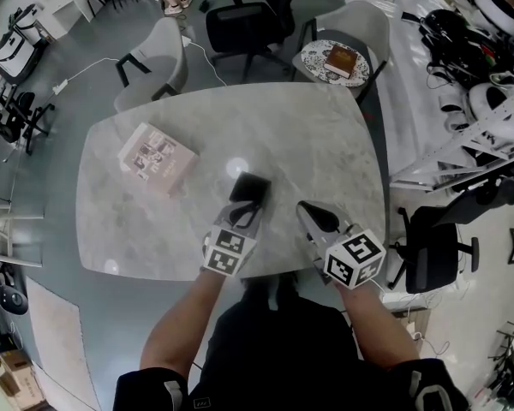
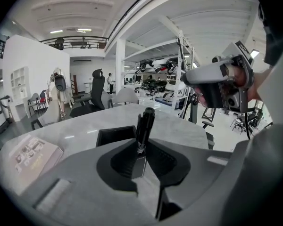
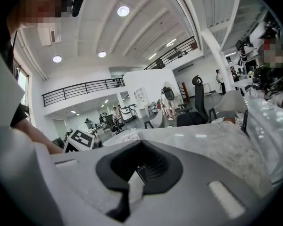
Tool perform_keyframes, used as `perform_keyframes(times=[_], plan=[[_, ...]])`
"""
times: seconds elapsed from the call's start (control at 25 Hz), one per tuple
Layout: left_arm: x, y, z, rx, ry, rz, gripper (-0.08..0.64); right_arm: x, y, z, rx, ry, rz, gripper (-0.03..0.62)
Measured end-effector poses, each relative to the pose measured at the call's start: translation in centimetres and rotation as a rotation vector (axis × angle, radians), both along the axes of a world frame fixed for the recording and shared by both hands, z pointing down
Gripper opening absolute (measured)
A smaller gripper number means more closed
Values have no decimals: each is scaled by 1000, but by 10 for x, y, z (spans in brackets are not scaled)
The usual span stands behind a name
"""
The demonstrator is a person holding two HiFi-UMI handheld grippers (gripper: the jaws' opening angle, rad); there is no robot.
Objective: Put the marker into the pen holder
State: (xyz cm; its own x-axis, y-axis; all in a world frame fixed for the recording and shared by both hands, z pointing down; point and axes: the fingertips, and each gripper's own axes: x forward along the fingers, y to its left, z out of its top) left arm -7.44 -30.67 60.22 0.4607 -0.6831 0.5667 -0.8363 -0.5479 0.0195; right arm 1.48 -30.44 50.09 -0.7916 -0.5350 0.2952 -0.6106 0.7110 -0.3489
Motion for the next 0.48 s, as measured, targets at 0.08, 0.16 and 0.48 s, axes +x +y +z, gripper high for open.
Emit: perform_keyframes(times=[0.08, 0.16, 0.48], plan=[[0, 1, 4, -16, -26, 5, 63, 1, 1, 1, -3, -1, 0, 3], [-1, 3, 11, -35, -55, 10, 61, 2, 3, 1, -6, -1, 0, 3], [3, -1, 7, -50, -121, 26, 58, 4, 6, 2, -20, -6, 3, 3]])
